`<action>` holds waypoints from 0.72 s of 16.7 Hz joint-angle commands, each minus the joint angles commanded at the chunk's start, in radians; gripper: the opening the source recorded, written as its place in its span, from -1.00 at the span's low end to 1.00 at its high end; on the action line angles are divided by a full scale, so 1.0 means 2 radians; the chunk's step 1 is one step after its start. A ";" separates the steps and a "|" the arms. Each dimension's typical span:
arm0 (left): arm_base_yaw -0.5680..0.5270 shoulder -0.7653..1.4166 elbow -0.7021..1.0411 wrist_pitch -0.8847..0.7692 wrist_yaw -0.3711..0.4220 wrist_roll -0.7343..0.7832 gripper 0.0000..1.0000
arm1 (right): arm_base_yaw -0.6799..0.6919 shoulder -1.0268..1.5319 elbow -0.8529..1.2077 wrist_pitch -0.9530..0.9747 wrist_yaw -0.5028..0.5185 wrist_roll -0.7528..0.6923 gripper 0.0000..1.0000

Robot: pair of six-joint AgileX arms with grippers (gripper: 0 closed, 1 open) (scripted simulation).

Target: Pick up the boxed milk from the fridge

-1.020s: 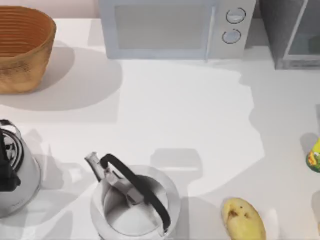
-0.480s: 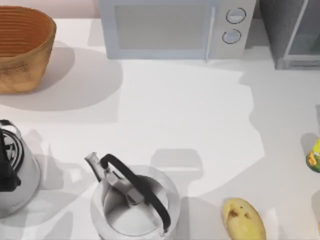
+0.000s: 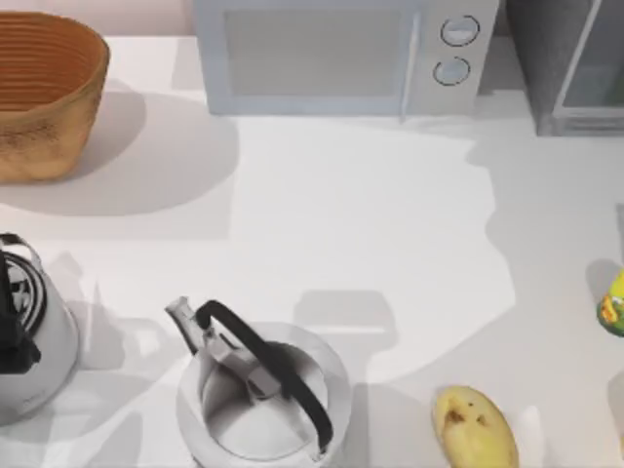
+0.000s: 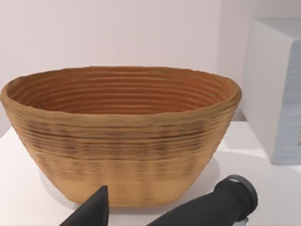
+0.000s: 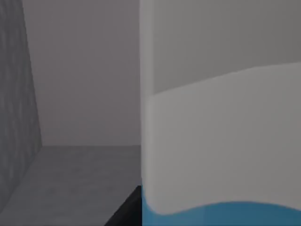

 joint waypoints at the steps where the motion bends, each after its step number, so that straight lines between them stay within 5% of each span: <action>1: 0.000 0.000 0.000 0.000 0.000 0.000 1.00 | 0.000 0.000 0.000 0.000 0.000 0.000 -1.00; 12: 0.000 0.000 0.000 0.000 0.000 0.000 1.00 | -0.002 -0.054 0.012 -0.067 0.000 0.002 -1.00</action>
